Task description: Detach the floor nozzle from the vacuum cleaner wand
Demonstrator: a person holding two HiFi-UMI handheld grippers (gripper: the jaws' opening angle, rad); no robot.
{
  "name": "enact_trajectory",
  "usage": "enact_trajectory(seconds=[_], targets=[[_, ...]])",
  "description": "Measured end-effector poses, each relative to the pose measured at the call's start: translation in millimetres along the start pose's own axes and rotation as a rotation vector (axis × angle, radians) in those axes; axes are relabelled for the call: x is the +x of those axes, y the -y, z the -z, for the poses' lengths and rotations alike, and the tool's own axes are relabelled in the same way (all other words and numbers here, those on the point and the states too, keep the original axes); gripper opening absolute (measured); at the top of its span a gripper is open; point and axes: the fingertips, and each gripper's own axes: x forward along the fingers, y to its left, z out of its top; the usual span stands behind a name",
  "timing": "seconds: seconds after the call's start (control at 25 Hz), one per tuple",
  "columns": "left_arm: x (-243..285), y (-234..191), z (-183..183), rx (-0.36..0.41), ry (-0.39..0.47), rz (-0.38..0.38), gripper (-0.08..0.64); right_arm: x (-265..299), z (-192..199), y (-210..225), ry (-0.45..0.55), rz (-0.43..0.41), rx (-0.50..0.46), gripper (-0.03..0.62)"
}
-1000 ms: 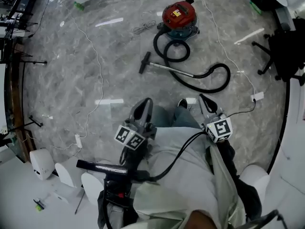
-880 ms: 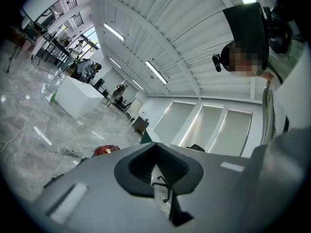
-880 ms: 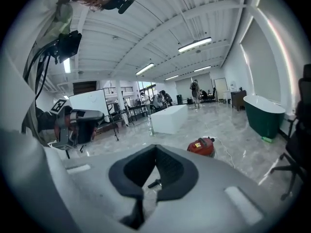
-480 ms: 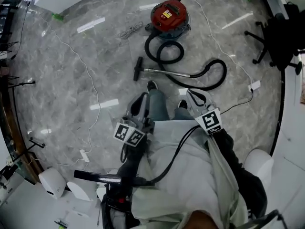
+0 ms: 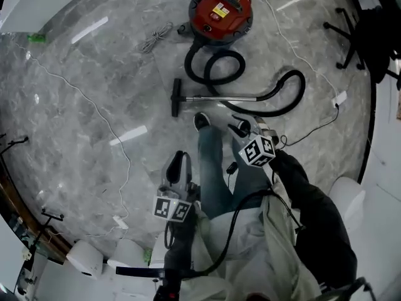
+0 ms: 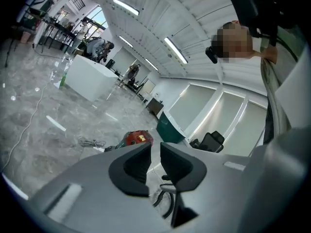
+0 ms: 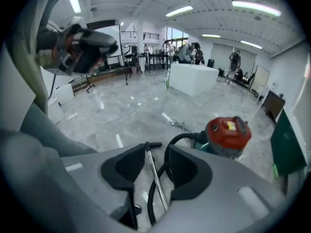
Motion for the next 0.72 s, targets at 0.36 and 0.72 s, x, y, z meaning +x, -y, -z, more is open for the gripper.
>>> enact_trajectory(seconds=[0.36,0.72], targets=[[8,-168,130,-0.156,0.06,-0.164,0.067,288,224,-26,-0.315,-0.093,-0.148,0.161],[-1,-245,215,-0.201,0.049,-0.247,0.063,408,359,-35,-0.468,-0.103,-0.371,0.164]])
